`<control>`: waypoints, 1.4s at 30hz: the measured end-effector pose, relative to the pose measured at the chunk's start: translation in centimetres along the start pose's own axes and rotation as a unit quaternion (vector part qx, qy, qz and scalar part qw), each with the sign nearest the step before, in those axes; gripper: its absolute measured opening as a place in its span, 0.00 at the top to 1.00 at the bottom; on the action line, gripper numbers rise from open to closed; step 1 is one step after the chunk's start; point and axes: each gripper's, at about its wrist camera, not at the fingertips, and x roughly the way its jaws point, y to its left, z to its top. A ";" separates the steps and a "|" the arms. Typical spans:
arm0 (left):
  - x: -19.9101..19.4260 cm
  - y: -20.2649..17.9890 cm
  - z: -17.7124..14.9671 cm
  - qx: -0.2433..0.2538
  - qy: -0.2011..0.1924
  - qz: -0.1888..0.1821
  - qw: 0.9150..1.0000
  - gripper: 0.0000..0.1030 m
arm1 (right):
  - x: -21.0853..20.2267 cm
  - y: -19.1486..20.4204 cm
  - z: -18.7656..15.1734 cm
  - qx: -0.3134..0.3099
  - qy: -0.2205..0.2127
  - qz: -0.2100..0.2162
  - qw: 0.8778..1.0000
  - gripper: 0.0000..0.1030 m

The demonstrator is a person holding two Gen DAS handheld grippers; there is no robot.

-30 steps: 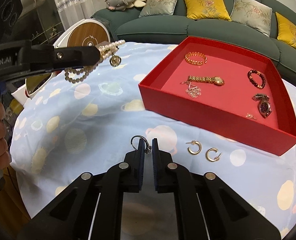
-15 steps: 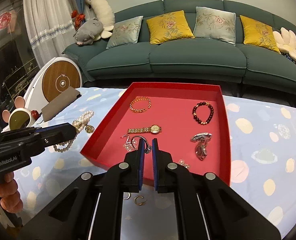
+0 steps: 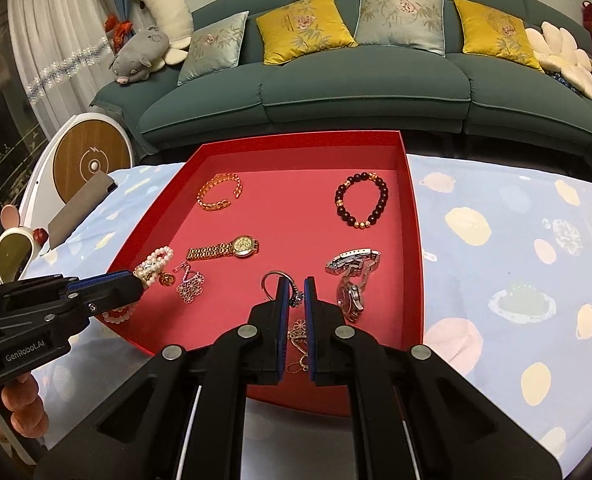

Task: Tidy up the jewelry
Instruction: 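Lower the ring and pearl necklace into the red box and open both tools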

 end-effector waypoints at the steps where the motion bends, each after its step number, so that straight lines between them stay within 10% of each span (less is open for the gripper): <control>1: 0.1 0.0 0.0 -0.001 0.001 0.000 1.000 0.91 | 0.2 0.1 0.0 0.000 0.001 0.001 1.000 0.93; 27: -4.1 1.1 -0.1 -0.032 -0.048 0.016 0.998 0.67 | -5.8 0.1 0.1 0.029 -0.086 0.016 0.996 0.68; 42: -5.0 0.3 -4.7 0.002 -0.024 0.031 0.999 0.67 | -3.8 3.3 -6.7 -0.024 0.021 0.044 0.999 0.68</control>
